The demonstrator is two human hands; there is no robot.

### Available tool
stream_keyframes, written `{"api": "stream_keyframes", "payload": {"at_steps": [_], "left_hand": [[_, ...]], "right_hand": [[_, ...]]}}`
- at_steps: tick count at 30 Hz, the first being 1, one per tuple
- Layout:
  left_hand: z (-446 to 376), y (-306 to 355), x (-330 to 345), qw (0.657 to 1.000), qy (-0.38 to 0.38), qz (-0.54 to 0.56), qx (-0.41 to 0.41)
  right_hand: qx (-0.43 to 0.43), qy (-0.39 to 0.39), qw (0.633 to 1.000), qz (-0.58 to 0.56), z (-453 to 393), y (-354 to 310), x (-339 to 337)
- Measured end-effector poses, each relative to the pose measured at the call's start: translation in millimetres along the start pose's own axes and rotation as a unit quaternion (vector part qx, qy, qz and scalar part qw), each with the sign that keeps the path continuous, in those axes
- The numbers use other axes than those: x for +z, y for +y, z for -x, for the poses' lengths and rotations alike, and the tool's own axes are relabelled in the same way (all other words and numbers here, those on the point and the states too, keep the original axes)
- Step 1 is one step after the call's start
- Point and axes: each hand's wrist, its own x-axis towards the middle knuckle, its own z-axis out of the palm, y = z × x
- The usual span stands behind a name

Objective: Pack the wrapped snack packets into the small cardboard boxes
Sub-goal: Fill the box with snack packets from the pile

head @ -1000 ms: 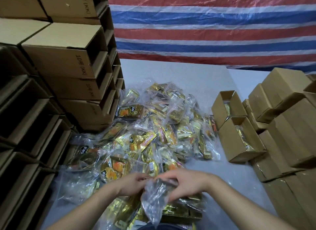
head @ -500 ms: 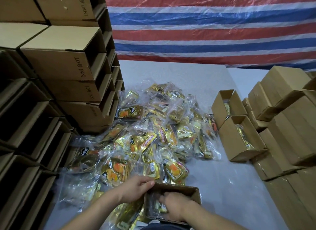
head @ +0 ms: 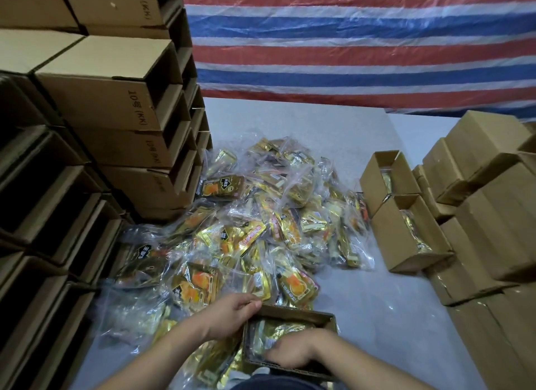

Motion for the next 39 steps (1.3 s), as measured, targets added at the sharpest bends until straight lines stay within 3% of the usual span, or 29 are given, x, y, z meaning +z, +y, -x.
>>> {"api": "stream_keyframes", "payload": {"at_steps": [7, 11, 16, 18, 20, 23, 25, 27, 31, 32, 36, 39], "left_hand": [[-2.7, 1.0, 1.7, 1.0, 0.011, 0.005, -0.01], [-0.9, -2.8, 1.1, 1.0, 0.003, 0.012, -0.01], [1.8, -1.7, 2.3, 1.0, 0.006, 0.016, -0.016], [2.3, 0.8, 2.7, 1.0, 0.008, 0.019, -0.02], [1.1, 2.4, 2.2, 1.0, 0.007, 0.02, -0.019], [-0.5, 7.4, 0.3, 1.0, 0.002, 0.008, -0.013], [0.8, 11.3, 0.2, 1.0, 0.004, 0.007, -0.015], [2.3, 12.0, 0.3, 1.0, 0.011, 0.009, -0.018], [3.3, 15.1, 1.9, 0.999, 0.015, 0.026, -0.033], [3.7, 16.5, 3.4, 0.998, 0.025, 0.031, -0.04], [7.0, 21.4, 16.3, 0.988, 0.081, 0.059, -0.116], [14.6, 27.9, 32.3, 0.976, 0.05, 0.146, -0.156]], "right_hand": [[-0.052, 0.045, 0.997, -0.028, 2.9, -15.8, -12.6], [-0.008, -0.005, 1.0, -0.026, -3.9, -25.1, -2.2], [0.006, 0.072, 0.99, -0.124, 24.9, 2.5, -19.9], [0.034, 0.08, 0.992, -0.09, 34.6, 16.9, -23.1], [0.063, 0.06, 0.996, -0.037, 35.5, 20.1, -17.9], [0.089, 0.016, 0.994, -0.058, 27.8, 15.0, -2.9], [0.089, 0.063, 0.992, -0.067, 28.2, 14.4, 0.6], [0.043, 0.19, 0.978, -0.068, 35.9, 17.3, -0.5], [-0.054, 0.465, 0.883, -0.012, 56.5, 32.5, -9.4], [-0.057, 0.478, 0.877, 0.019, 57.9, 39.3, -13.2], [0.019, 0.372, 0.926, 0.065, 44.6, 59.3, -10.7], [0.017, 0.386, 0.922, 0.026, 32.1, 65.4, -1.7]]}}
